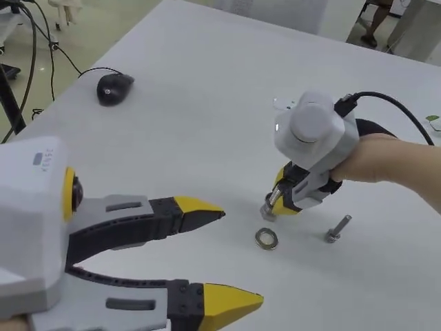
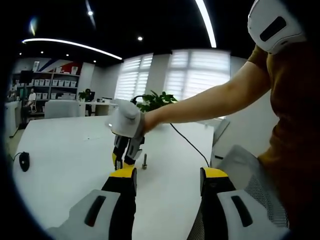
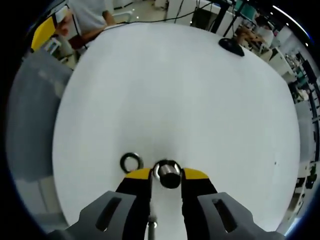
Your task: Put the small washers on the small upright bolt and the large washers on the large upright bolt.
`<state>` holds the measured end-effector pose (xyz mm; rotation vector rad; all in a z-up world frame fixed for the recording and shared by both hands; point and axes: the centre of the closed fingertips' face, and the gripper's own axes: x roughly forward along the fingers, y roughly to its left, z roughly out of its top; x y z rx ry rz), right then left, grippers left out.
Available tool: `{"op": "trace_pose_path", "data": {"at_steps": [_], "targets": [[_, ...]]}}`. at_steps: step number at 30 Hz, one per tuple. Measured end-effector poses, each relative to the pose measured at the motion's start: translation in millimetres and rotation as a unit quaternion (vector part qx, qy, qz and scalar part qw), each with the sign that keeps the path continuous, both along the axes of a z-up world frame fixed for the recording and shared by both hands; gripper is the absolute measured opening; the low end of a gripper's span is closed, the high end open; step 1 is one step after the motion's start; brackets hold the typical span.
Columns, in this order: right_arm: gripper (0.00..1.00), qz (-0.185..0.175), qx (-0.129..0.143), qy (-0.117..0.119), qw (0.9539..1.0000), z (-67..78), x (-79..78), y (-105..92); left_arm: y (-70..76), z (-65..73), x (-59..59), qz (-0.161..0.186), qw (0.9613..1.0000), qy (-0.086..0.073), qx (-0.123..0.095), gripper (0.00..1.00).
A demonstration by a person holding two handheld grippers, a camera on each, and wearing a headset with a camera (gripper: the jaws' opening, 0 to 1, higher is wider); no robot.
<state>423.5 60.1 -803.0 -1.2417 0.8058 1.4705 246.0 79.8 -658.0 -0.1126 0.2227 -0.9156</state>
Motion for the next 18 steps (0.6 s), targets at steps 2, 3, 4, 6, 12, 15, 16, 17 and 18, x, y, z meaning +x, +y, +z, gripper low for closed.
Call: {"op": "trace_pose_path", "data": {"at_steps": [2,3,4,6,12,15,16,17,18], "targets": [[0.22,0.004,-0.001,-0.002,1.0,-2.4,-0.3,0.3,-0.6,-0.1,0.6,0.0,1.0,0.0,0.0,0.5],[0.22,0.007,-0.003,-0.002,1.0,-3.2,-0.7,0.1,-0.7,-0.4,0.8,0.0,1.0,0.001,0.0,0.5],[0.22,0.007,-0.003,-0.002,1.0,-4.2,-1.2,0.3,-0.9,-0.7,0.9,-0.001,1.0,0.001,0.0,0.5],[0.22,0.008,-0.004,-0.003,1.0,-5.8,-1.2,0.7,-0.8,-1.3,1.0,0.0,1.0,0.002,0.001,0.5],[0.23,0.016,-0.009,-0.004,0.9998,-8.9,-2.4,0.4,0.3,-2.6,1.1,0.002,1.0,0.004,0.002,0.5],[0.23,0.028,-0.005,-0.004,0.9996,-8.5,-3.1,0.9,0.4,-2.6,1.3,0.004,1.0,0.004,0.002,0.5],[0.23,0.03,-0.002,-0.004,0.9995,-8.4,-3.2,1.0,0.4,-2.6,1.4,0.004,1.0,0.004,0.002,0.5],[0.24,0.028,-0.001,-0.003,0.9996,-8.9,-2.6,1.2,0.2,-2.7,1.3,0.004,1.0,0.004,0.003,0.5],[0.24,0.026,0.0,0.0,0.9997,-9.6,-2.8,0.7,-0.1,-2.8,1.3,0.004,1.0,0.004,0.004,0.5]]}}
